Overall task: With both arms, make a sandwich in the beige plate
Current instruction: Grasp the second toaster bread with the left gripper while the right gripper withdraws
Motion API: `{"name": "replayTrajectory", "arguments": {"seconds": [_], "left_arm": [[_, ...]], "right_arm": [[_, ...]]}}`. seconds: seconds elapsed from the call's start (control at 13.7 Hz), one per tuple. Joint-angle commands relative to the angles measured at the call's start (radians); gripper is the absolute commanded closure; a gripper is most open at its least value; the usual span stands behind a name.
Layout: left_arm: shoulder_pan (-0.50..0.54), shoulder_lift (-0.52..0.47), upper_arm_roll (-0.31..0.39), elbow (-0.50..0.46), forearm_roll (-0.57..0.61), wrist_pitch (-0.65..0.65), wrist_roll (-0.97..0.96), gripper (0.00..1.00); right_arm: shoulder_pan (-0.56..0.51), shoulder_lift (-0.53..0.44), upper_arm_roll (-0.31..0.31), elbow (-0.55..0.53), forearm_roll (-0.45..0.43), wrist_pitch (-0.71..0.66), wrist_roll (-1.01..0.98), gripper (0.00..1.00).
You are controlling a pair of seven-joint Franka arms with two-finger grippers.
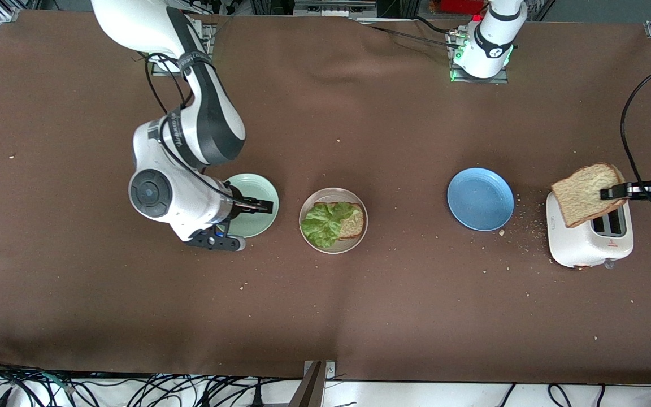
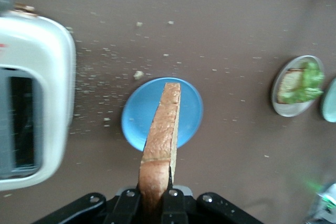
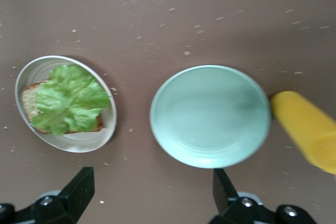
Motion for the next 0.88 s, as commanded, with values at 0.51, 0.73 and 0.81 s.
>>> {"name": "replayTrajectory", "arguments": {"seconds": [0.51,0.73,0.81], "left_arm": [[-0.339,0.151,-0.020,0.019,-0.329,0.102,-0.047,1.00],[-0.472,0.178,-0.020,0.017,-0.327,0.230,-0.176,1.00],[-0.511,0.183,-0.020,0.016,-0.324,0.270,-0.231,1.00]], "right_arm": [[-0.103,-0.247,-0.165,-0.025,-0.116,-0.099,-0.334,0.00],[-0.252,-0.330,0.010,-0.048,-0.270,-0.156,-0.331,0.00],[-0.291,-0.360,0.074,-0.088,-0.338,-0.158,-0.329,0.00]]}}
